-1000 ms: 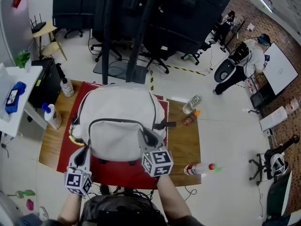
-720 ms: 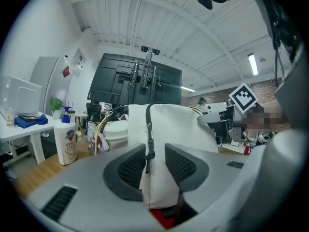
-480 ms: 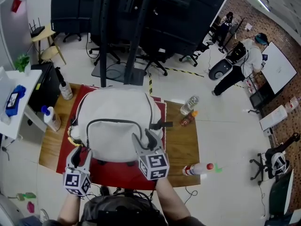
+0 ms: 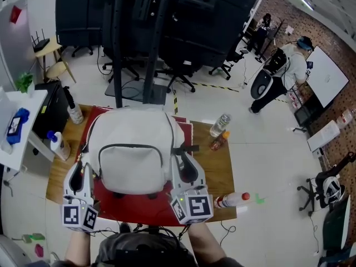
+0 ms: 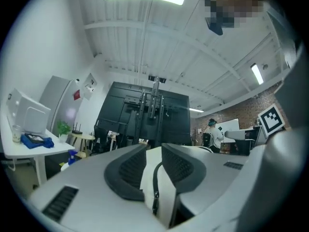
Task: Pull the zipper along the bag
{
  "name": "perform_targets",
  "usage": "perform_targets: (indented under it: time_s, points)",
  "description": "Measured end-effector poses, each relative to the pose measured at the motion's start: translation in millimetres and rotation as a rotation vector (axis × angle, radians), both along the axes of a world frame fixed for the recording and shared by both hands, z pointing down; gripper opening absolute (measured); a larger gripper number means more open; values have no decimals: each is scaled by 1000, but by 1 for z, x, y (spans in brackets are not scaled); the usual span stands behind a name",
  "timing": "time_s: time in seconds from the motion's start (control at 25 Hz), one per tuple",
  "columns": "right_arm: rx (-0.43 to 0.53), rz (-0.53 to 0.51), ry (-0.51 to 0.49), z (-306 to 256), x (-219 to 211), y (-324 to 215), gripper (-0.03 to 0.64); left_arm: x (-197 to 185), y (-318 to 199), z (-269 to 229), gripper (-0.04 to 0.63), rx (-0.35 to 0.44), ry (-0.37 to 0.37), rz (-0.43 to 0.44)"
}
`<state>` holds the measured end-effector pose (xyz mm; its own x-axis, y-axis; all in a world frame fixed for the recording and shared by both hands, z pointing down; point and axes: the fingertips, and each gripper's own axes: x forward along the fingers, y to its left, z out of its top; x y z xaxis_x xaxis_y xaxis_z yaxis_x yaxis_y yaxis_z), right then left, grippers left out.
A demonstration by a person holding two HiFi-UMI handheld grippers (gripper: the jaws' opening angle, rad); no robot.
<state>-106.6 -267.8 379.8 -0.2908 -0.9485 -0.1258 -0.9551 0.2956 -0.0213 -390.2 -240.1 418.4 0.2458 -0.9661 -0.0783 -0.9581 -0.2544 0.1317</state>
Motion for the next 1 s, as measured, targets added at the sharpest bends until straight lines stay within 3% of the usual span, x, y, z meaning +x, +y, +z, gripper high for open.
perform_targets:
  time_s: [0.12, 0.24, 0.52, 1.0]
  points:
    - [48, 9, -8, -17, 5, 7, 69, 15, -3, -19, 44, 51, -37, 18]
    - [66, 5, -41, -24, 10, 12, 29, 32, -8, -27, 12, 59, -28, 50]
    - [30, 4, -62, -11, 17, 14, 20, 70, -16, -29, 12, 48, -82, 124]
    - [-17, -45, 10, 9, 6, 14, 20, 92, -25, -19, 12, -7, -121, 142]
